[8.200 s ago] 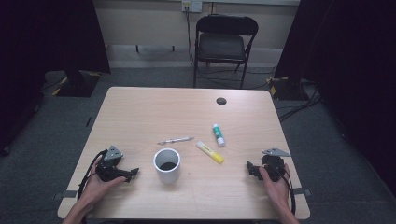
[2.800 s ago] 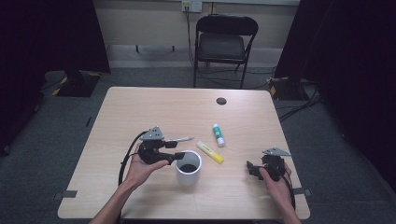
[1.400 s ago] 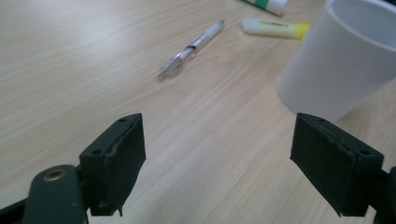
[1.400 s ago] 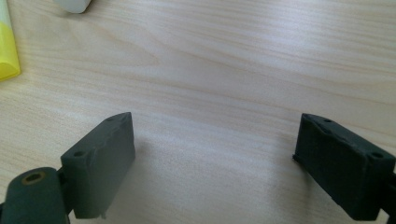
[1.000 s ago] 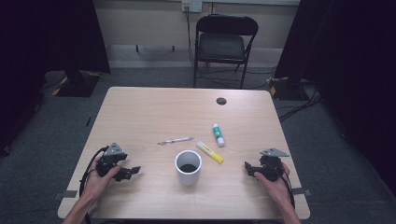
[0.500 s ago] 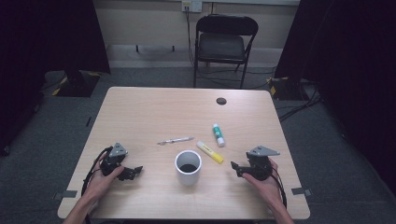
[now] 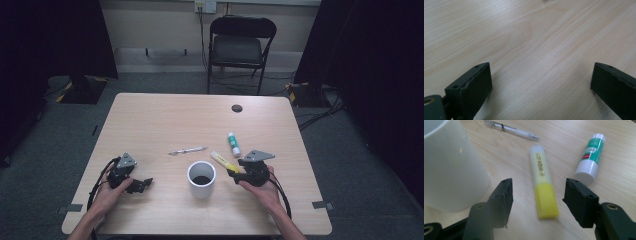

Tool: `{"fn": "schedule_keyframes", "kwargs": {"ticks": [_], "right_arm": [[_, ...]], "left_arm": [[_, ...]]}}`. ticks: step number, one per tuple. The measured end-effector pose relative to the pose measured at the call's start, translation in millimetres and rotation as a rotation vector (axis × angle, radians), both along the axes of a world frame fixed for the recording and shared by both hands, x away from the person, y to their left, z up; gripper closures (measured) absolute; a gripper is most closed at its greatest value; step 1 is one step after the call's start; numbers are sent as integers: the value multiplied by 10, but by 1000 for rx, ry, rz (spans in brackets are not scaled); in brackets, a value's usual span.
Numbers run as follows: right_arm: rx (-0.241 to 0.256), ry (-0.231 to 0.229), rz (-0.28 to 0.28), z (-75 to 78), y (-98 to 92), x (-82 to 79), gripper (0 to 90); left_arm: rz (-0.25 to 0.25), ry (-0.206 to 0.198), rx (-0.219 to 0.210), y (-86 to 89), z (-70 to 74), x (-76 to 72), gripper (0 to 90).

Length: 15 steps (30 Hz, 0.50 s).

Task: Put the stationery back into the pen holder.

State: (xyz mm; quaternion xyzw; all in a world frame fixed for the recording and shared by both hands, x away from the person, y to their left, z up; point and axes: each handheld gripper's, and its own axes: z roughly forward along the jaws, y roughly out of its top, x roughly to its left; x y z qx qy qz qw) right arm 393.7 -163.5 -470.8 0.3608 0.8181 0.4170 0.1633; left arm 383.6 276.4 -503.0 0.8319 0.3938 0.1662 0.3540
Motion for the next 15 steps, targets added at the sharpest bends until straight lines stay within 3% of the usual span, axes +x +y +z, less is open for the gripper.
{"fn": "schedule_keyframes", "kwargs": {"ticks": [3, 6, 11, 15], "right_arm": [[9, 21, 21, -32, 48, 25, 437], [-32, 37, 45, -90, 86, 20, 457], [-12, 28, -18, -85, -30, 78, 484], [-29, 42, -9, -122, -64, 110, 528]], "left_arm": [[-1, -2, 6, 1, 1, 7, 20], [0, 2, 8, -2, 1, 12, 14], [0, 2, 7, -2, 1, 13, 14], [0, 2, 8, -2, 1, 12, 14]]}}
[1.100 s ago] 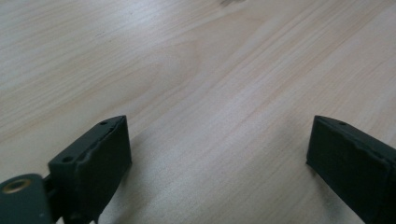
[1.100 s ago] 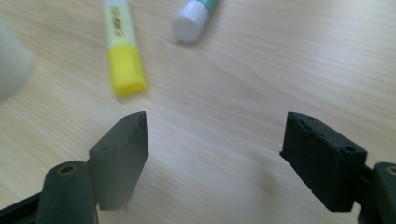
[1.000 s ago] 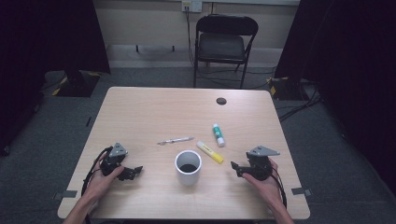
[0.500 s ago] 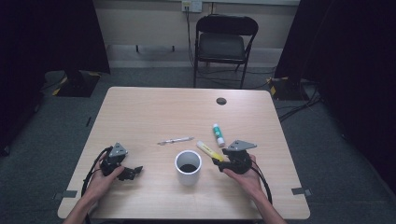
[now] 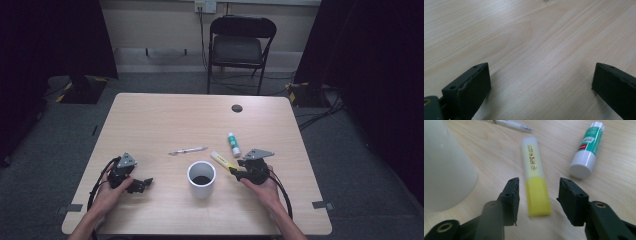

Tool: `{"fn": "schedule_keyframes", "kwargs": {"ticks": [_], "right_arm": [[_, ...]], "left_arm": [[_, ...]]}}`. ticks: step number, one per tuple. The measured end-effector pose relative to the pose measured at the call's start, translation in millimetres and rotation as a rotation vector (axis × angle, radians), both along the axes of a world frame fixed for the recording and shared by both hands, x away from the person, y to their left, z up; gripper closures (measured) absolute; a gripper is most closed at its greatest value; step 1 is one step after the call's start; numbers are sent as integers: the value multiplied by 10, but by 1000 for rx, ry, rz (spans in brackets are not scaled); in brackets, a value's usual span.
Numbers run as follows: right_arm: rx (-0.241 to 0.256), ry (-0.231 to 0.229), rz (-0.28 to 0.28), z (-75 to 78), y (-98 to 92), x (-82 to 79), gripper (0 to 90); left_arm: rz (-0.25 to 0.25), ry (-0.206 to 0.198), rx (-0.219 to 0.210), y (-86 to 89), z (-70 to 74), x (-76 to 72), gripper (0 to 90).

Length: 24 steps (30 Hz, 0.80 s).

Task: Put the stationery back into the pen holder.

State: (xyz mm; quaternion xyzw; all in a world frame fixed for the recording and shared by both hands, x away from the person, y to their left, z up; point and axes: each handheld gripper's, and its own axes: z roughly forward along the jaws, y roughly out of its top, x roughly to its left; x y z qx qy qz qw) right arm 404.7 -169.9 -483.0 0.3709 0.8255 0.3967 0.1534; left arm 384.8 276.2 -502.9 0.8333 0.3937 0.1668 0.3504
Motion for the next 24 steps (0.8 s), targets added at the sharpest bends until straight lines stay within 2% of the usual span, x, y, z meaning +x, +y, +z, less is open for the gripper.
{"fn": "schedule_keyframes", "kwargs": {"ticks": [4, 9, 10, 17, 21, 23, 24], "right_arm": [[-22, 12, 17, -37, 2, 8, 559], [-41, 19, 14, -67, 15, 4, 582], [-45, 21, 19, -84, 3, 12, 616], [-62, 29, 35, -91, 19, -12, 668], [-68, 36, 35, -84, 23, -44, 670], [-71, 25, 39, -90, 17, -80, 669], [-53, 36, 27, -93, 3, -114, 667]], "left_arm": [[0, -1, 0, 0, 0, 0, 14], [4, 0, 1, -2, 0, 1, 10], [4, 0, 2, -2, 0, 1, 8], [5, 0, 2, -2, 0, 1, 7], [4, 0, 3, -2, 0, 1, 7], [5, 0, 1, -2, 0, 1, 8], [6, 0, 1, -3, 0, 1, 6]]}}
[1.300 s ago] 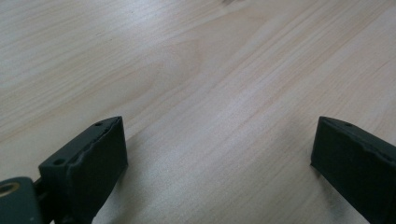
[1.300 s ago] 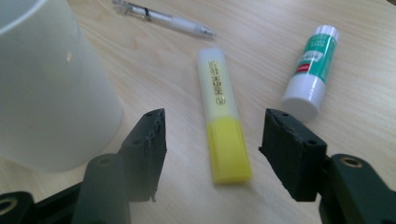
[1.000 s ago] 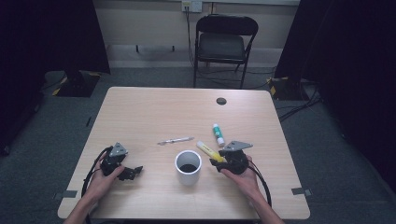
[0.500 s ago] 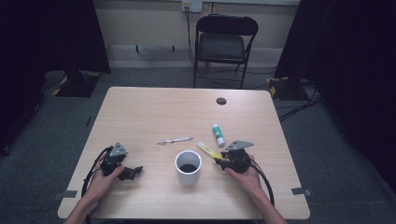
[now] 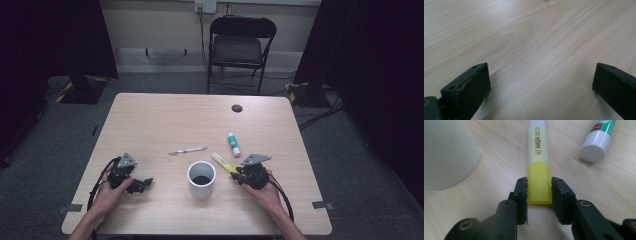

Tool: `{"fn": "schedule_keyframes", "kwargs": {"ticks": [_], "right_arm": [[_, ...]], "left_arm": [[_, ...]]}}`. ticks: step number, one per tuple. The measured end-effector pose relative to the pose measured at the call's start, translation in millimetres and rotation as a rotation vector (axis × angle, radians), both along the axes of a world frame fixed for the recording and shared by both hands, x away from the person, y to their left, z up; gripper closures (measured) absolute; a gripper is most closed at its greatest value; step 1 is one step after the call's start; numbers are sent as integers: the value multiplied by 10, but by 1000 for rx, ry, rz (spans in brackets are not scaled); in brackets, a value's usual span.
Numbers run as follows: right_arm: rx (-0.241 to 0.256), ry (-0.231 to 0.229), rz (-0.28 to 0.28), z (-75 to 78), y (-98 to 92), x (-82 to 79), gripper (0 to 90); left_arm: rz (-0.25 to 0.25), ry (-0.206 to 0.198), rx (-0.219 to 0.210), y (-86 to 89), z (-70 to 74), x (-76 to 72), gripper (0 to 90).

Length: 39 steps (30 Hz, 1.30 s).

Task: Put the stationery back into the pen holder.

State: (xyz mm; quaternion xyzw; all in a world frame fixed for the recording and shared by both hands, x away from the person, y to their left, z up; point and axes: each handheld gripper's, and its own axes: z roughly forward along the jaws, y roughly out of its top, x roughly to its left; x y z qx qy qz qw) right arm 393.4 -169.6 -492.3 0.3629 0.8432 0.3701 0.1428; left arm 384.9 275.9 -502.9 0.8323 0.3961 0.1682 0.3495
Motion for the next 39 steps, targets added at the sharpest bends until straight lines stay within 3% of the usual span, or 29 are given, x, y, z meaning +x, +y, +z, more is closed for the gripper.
{"fn": "schedule_keyframes", "kwargs": {"ticks": [7, 28, 34, 39], "right_arm": [[-8, -7, 0, -7, 41, -60, 588], [8, -41, 14, -41, 118, -30, 651], [-8, 0, -6, 3, 122, -5, 670], [25, 8, -17, 17, 90, -1, 671]], "left_arm": [[11, 5, -4, -18, -3, 7, 0], [6, 4, 0, -16, -2, 11, 0], [6, 4, 0, -15, -1, 10, 0], [6, 4, 0, -15, -1, 11, 0]]}}
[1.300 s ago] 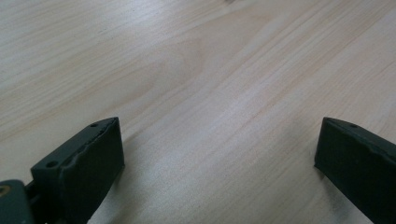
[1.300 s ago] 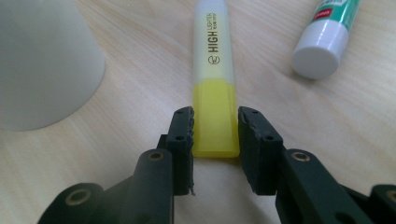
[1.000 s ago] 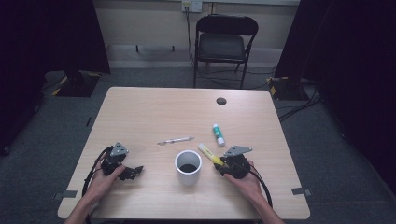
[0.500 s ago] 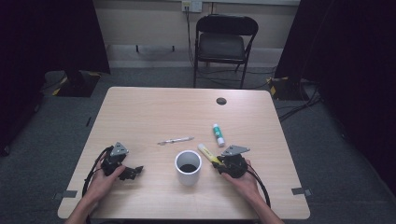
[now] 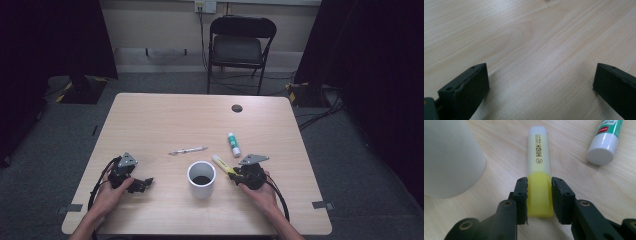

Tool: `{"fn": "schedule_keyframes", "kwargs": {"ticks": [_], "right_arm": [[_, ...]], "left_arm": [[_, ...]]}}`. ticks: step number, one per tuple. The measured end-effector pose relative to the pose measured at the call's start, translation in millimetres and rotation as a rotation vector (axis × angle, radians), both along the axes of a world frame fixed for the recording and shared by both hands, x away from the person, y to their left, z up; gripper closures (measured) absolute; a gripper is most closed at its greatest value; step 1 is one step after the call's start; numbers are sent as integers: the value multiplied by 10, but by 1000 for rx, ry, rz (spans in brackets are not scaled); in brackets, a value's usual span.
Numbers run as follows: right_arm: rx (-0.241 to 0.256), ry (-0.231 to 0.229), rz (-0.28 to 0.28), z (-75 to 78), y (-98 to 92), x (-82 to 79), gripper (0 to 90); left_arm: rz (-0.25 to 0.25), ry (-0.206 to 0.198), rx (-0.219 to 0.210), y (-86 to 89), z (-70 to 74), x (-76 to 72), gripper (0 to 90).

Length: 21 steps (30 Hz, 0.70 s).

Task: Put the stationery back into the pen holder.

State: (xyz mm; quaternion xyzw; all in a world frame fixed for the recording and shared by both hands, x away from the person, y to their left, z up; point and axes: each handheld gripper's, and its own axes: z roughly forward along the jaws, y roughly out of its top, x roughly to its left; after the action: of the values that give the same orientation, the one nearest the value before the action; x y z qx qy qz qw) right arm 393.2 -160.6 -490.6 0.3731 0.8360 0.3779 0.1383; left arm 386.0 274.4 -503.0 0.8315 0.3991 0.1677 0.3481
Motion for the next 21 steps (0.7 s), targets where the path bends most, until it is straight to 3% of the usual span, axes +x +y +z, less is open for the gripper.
{"fn": "schedule_keyframes", "kwargs": {"ticks": [9, 21], "right_arm": [[66, -12, 1, 102, -42, -42, 671], [92, -22, 14, 177, -62, -78, 672]], "left_arm": [[0, 0, -1, 0, 0, 0, 0], [-6, 0, -1, 3, 0, 2, 0]]}}
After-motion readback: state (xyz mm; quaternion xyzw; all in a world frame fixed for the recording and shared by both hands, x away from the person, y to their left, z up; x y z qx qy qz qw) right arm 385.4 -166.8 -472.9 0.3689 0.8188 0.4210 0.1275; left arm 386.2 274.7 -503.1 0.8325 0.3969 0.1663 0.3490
